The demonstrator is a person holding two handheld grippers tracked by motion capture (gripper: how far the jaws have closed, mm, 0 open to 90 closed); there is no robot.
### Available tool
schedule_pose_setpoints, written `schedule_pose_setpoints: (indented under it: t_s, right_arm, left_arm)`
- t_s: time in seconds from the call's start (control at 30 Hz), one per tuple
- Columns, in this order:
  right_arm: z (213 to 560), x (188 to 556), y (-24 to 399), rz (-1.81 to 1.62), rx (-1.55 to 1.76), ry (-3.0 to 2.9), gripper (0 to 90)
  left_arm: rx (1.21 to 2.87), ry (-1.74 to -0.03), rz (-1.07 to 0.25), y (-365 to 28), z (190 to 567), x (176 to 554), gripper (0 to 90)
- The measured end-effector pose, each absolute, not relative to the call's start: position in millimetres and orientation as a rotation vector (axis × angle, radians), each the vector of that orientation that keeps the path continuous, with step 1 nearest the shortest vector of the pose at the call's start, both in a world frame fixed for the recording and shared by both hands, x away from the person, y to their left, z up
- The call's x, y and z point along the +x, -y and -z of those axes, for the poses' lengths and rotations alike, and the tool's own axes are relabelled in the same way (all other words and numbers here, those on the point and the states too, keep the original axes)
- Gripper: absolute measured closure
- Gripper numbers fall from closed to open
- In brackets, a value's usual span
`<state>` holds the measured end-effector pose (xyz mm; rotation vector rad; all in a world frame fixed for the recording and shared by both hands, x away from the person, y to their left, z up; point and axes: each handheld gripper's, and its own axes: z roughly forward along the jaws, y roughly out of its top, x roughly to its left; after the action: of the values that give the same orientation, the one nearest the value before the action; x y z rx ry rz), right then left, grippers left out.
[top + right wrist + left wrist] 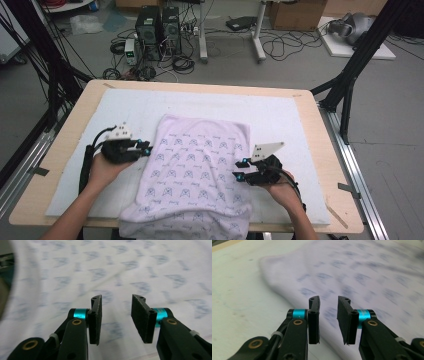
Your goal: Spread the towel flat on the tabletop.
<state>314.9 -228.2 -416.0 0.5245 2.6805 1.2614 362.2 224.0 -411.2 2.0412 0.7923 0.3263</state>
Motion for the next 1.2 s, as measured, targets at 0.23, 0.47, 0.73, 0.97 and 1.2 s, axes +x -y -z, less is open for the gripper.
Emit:
schedule_pose_setpoints:
  t_s: [0.23,0.47,0.73,0.97,1.2]
  right_arm:
    - [430.0,351.0,226.6,-1.231,0.618,-2.667,58.6]
    - [437.3,358.7,231.1,-1.231,0.678,-2.667,58.0]
    - [436.4,359.0,233.0,-1.229,0.670,-2.642,57.8]
    - [438.9,363.5,231.3,-1.211,0.686,-2.651,56.7]
    - [438.0,368.6,229.2,-1.188,0.681,-2.660,56.5]
  left_arm:
    - [2.077,-0.965,-0.312,-209.4,436.6,423.3,52.4]
    - [2.099,-0.969,-0.306,-186.6,435.0,436.9,85.8]
    - [2.153,-0.750,-0.275,-168.9,418.8,418.8,64.8]
    - [2.222,-0.741,-0.255,-150.5,437.2,426.4,61.9]
    - [2.156,-0.892,-0.433,-177.3,416.8,432.7,85.9]
